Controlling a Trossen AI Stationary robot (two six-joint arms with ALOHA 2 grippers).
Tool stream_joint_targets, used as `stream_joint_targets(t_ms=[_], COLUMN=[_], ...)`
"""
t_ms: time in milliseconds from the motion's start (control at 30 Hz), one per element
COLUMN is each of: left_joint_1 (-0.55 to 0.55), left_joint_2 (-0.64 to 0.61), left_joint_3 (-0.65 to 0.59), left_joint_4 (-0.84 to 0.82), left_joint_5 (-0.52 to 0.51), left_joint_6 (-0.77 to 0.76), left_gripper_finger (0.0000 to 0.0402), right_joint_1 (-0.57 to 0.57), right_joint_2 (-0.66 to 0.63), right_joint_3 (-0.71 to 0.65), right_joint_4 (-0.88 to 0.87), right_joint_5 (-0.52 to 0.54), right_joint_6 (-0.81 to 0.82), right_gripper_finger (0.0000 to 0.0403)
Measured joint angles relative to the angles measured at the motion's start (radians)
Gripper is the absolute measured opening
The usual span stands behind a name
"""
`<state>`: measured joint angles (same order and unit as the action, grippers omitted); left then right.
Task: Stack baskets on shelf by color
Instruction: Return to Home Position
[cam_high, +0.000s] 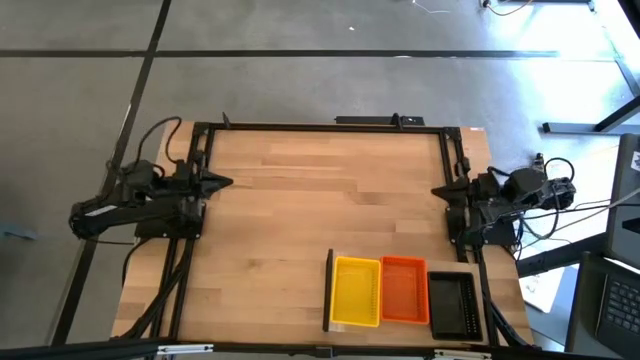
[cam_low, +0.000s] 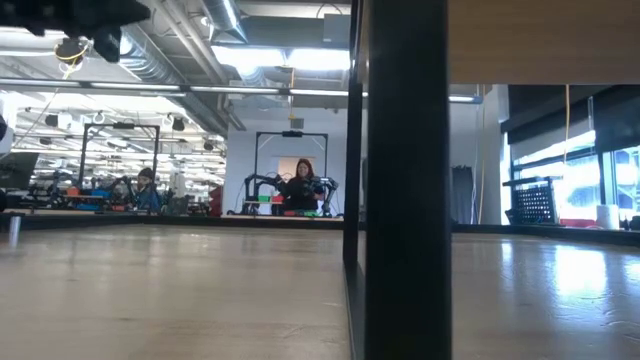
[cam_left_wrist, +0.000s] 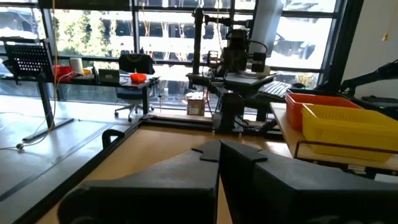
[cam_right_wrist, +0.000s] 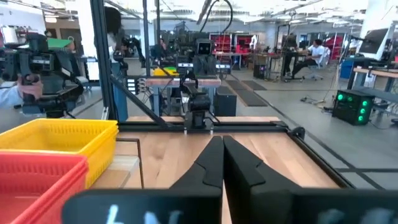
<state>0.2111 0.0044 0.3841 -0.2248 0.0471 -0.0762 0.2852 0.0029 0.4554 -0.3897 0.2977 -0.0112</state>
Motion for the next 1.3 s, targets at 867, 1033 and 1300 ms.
stream_joint_targets(t_ms=[867,1033,1300], left_joint_1=[0.000,0.000,0.000], left_joint_2=[0.001,0.001,0.001], left_joint_3=[-0.376,-0.376,-0.376], left_joint_4=[0.378,0.371,0.357], left_joint_5=[0.074,0.082,0.020], left_joint_6=[-0.023,-0.019,-0.025], left_gripper_finger=[0.0000,0.0000,0.0000], right_joint_1=[-0.002,-0.005,-0.007], right_joint_2=[0.005,0.006,0.006], right_joint_3=[-0.441,-0.449,-0.449], right_joint_4=[0.444,0.469,0.464], right_joint_5=[0.060,0.075,0.075], right_joint_6=[-0.089,-0.155,-0.151], right_gripper_finger=[0.0000,0.0000,0.0000])
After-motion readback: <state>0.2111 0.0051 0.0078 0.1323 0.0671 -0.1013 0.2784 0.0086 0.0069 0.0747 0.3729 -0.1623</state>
